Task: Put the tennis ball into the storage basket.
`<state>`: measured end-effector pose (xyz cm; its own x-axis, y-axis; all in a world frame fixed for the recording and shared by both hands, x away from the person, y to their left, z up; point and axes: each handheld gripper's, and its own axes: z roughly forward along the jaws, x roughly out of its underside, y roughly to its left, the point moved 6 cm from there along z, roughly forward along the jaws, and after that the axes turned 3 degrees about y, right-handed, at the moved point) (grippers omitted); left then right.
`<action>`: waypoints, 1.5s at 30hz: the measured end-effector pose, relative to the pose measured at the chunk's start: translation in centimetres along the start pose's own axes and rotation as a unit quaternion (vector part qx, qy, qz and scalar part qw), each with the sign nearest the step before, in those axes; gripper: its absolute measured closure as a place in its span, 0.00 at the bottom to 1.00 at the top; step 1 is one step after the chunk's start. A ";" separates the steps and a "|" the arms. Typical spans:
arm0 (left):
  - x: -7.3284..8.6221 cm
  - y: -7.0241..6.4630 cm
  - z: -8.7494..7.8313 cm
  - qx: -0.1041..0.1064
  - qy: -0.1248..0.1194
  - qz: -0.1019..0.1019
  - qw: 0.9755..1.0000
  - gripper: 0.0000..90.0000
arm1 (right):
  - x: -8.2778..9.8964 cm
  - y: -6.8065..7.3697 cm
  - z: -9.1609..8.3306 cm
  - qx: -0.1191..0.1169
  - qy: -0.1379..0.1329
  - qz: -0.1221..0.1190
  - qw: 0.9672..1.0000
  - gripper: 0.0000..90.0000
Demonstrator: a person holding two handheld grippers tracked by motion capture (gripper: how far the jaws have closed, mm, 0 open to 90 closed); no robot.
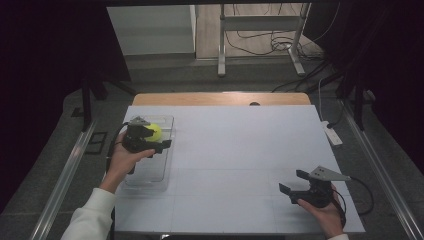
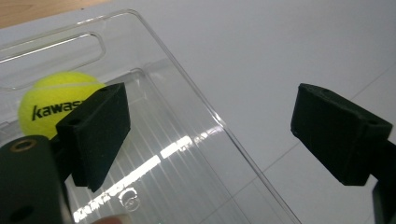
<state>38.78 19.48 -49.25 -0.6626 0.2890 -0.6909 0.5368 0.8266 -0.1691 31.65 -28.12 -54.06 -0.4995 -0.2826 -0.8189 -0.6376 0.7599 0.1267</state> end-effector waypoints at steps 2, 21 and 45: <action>0.1 -0.2 -0.1 0.002 0.000 0.002 1.000 0.15 | 0.0 0.0 -0.1 0.001 -0.001 0.001 1.000 0.11; 4.7 -5.0 -0.9 0.040 -0.017 0.023 0.999 0.14 | -0.1 0.0 -0.8 0.010 -0.007 0.002 1.000 0.11; 8.0 -6.5 -1.6 0.057 -0.029 0.025 0.998 0.14 | 0.0 0.0 -0.8 0.008 -0.006 0.003 1.000 0.11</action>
<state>29.16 17.16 -52.51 -0.6044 0.2965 -0.7394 0.6261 0.7508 -0.2107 31.21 -28.56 -53.62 -0.4954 -0.2716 -0.8251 -0.6251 0.7710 0.1216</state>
